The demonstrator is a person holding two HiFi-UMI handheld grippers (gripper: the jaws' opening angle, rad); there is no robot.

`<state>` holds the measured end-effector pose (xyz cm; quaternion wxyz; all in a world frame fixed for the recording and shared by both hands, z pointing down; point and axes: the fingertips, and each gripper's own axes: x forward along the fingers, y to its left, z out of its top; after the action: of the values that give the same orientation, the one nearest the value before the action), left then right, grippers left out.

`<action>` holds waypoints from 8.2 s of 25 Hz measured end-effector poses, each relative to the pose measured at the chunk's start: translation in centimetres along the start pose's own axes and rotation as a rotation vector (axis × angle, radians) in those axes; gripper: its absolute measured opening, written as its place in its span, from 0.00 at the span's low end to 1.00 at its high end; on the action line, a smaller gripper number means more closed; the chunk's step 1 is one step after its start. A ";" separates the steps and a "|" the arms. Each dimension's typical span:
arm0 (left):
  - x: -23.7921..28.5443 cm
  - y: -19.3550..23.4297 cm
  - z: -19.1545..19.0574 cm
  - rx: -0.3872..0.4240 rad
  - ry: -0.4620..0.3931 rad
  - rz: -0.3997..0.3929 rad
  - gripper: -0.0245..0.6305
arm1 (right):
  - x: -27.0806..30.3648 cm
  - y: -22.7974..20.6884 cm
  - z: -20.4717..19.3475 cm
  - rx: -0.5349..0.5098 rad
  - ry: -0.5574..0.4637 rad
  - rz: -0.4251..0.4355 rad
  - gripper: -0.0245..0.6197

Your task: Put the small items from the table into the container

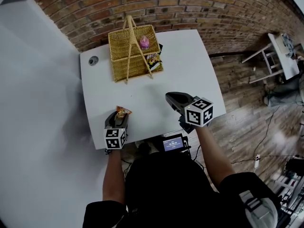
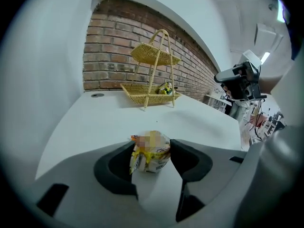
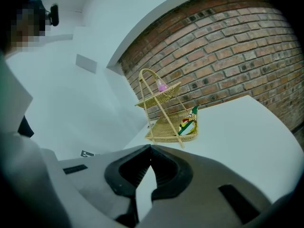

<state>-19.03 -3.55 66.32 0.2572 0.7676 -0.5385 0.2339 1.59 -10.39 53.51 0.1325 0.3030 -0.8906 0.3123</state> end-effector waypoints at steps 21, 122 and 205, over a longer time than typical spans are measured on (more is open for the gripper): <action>-3.1 -1.4 5.7 -0.019 -0.191 -0.065 0.36 | 0.4 1.7 0.3 -0.039 -0.001 0.009 0.06; 12.7 4.9 15.9 0.191 -0.094 -0.073 0.36 | 5.6 -4.4 8.8 -0.046 -0.049 0.012 0.06; -6.5 -4.3 14.3 -0.077 -0.400 -0.265 0.05 | 2.6 4.1 1.9 -0.028 -0.037 0.119 0.06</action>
<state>-15.76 -6.93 50.74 0.2029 0.8521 -0.4819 0.0211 -3.07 -10.23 51.16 0.1014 0.2534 -0.9136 0.3014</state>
